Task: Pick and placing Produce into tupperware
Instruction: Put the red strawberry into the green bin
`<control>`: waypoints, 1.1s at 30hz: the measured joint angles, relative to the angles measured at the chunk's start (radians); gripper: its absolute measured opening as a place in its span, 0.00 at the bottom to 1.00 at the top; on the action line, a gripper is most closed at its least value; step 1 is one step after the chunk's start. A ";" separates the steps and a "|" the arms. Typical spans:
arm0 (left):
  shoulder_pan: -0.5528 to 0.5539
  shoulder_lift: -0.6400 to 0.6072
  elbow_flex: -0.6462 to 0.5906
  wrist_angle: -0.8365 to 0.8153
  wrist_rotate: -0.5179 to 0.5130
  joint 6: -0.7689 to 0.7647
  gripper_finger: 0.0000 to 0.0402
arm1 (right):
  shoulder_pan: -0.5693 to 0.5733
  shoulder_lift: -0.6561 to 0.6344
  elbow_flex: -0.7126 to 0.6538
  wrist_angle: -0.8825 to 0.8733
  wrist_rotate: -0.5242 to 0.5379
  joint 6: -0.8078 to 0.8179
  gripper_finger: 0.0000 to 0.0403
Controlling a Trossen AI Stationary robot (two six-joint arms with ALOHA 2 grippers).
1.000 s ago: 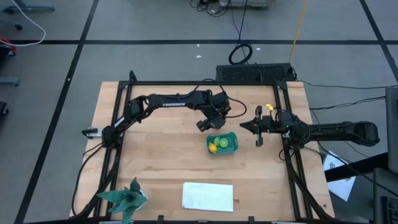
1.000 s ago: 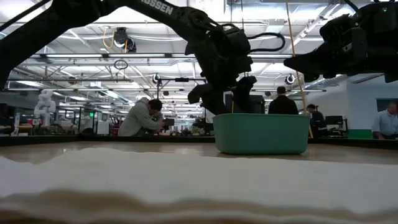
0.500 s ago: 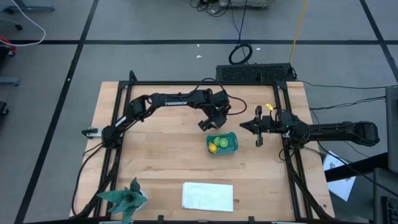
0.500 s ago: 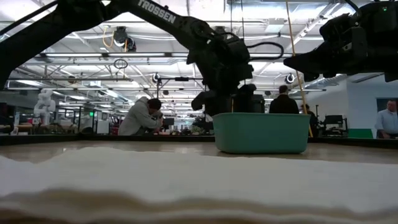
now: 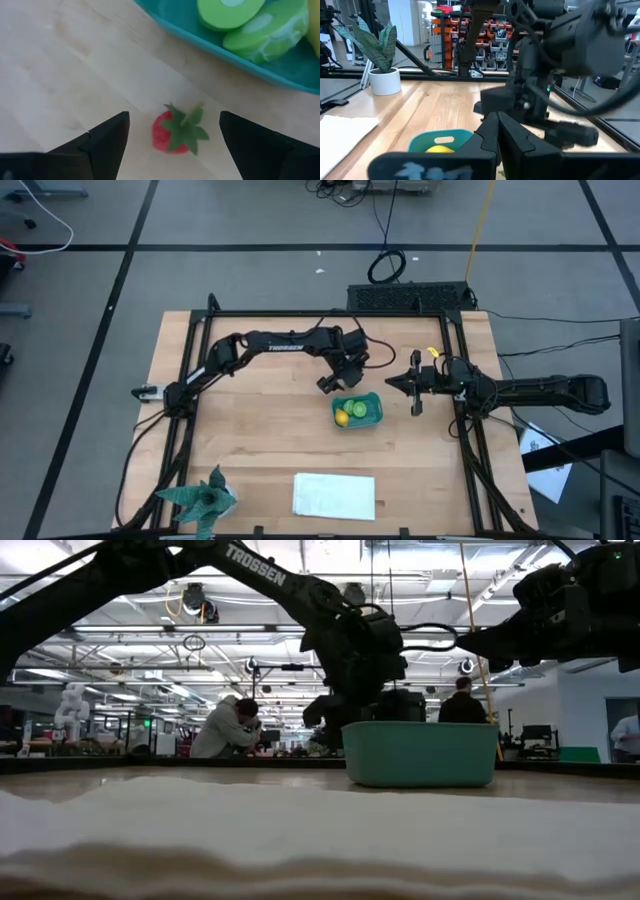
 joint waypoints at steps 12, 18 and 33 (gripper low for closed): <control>-0.003 0.012 0.000 -0.020 -0.002 -0.005 0.78 | 0.000 0.000 0.000 0.000 0.000 0.000 0.00; -0.004 0.016 0.000 -0.011 0.018 -0.024 0.78 | 0.000 0.000 0.000 0.000 0.000 -0.001 0.00; -0.002 0.055 0.003 0.008 0.028 -0.046 0.78 | 0.000 0.002 0.000 0.002 0.000 -0.001 0.00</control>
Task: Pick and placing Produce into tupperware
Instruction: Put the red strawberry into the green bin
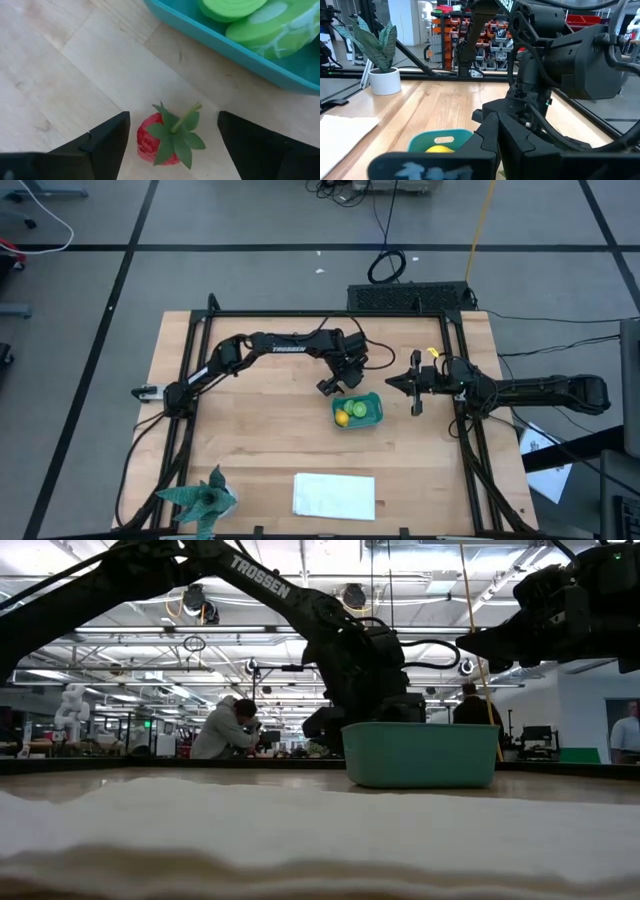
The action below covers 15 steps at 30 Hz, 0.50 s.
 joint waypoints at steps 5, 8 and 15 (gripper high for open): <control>0.000 0.001 -0.001 0.001 0.000 -0.002 0.72 | 0.000 0.000 0.000 0.003 0.000 -0.002 0.00; -0.001 0.001 -0.002 -0.003 0.002 -0.002 0.62 | 0.000 0.000 0.000 0.002 0.000 -0.001 0.00; -0.003 0.003 -0.002 0.005 0.004 -0.005 0.37 | 0.000 0.000 0.000 0.003 0.000 0.001 0.00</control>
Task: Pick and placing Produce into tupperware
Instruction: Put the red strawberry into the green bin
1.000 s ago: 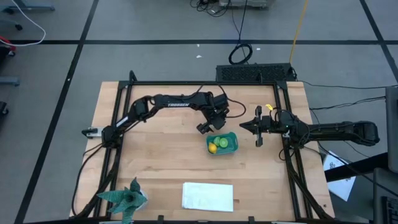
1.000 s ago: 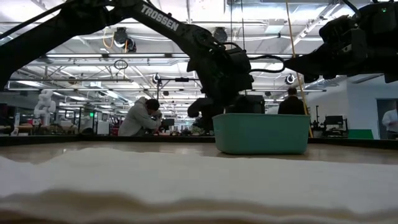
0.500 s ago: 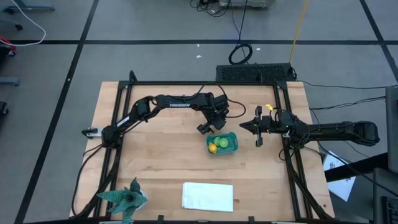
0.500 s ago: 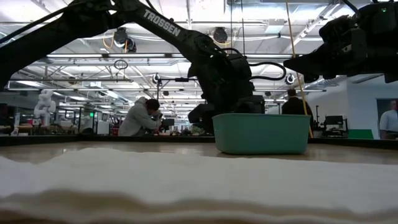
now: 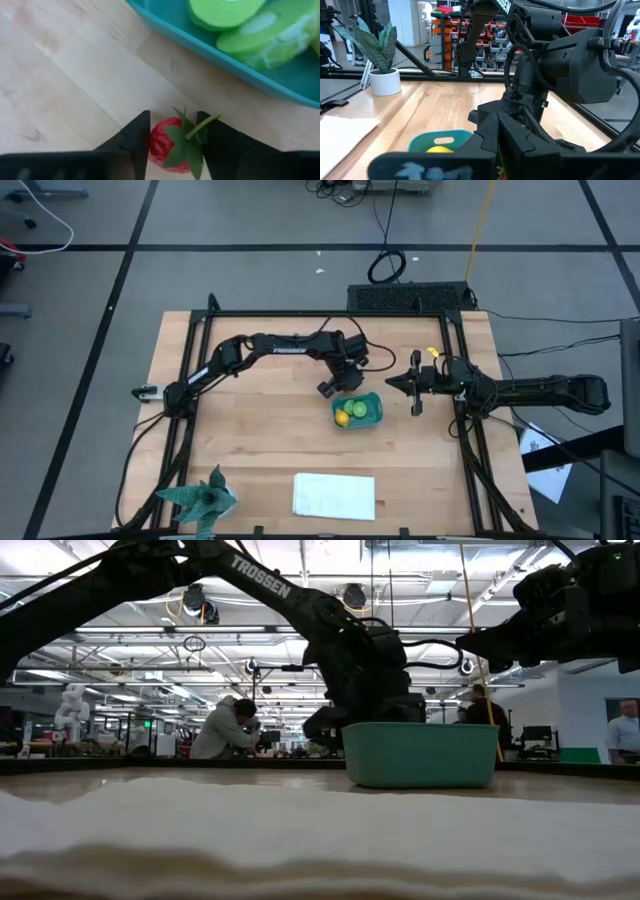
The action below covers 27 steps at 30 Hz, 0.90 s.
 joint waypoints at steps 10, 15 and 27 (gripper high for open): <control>0.000 0.001 0.001 0.052 -0.029 -0.043 0.29 | 0.000 0.000 0.000 0.003 0.000 0.000 0.00; -0.007 0.002 0.020 0.021 -0.067 -0.051 0.31 | 0.000 0.000 0.000 0.003 0.000 0.000 0.00; -0.006 0.005 0.107 -0.067 -0.091 -0.059 0.19 | 0.000 0.000 0.000 0.003 0.000 0.000 0.00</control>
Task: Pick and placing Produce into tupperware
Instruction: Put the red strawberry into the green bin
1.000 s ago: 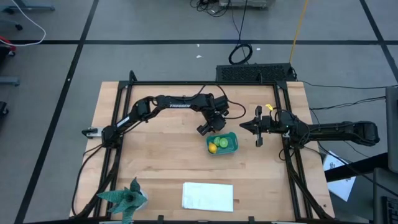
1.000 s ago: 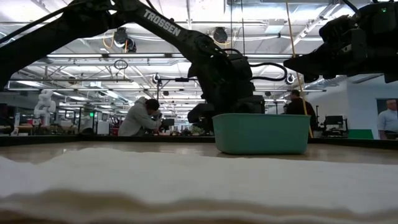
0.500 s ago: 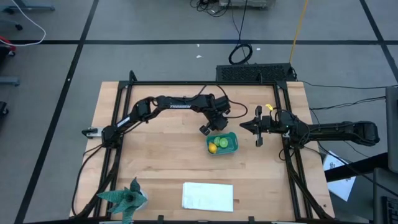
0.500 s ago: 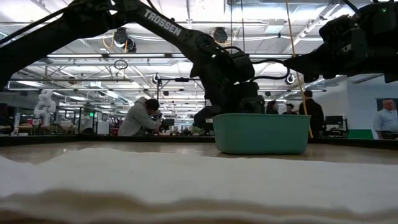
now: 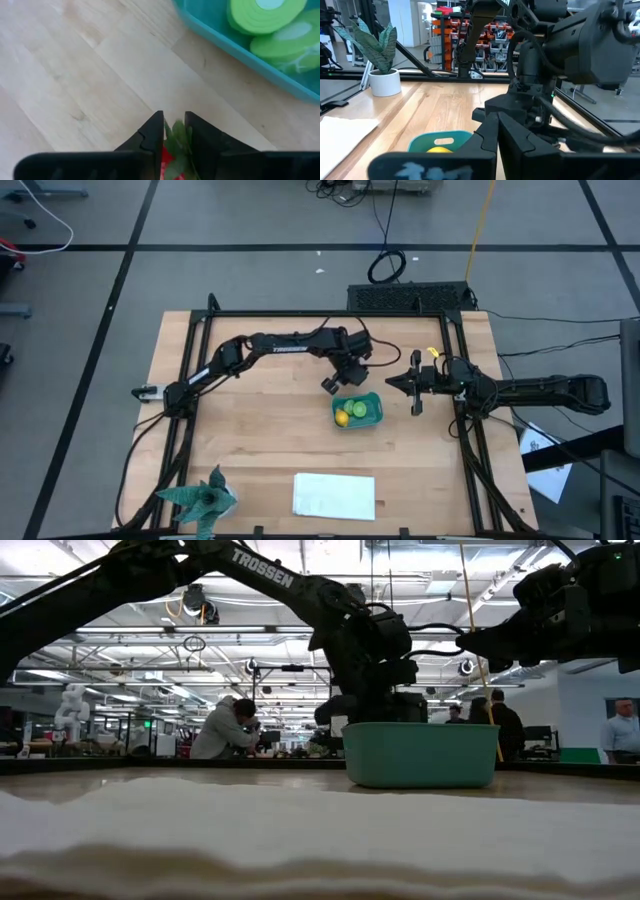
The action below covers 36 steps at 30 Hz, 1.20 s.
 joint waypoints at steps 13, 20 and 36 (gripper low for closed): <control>0.000 -0.002 0.022 -0.024 0.002 -0.010 0.04 | 0.000 0.000 0.000 0.000 0.000 0.003 0.00; 0.011 -0.003 0.022 -0.019 0.006 -0.041 0.08 | 0.000 0.000 0.000 0.000 0.000 0.007 0.00; 0.017 -0.003 0.022 -0.015 0.056 -0.050 0.02 | 0.000 0.000 0.000 0.000 0.000 0.006 0.00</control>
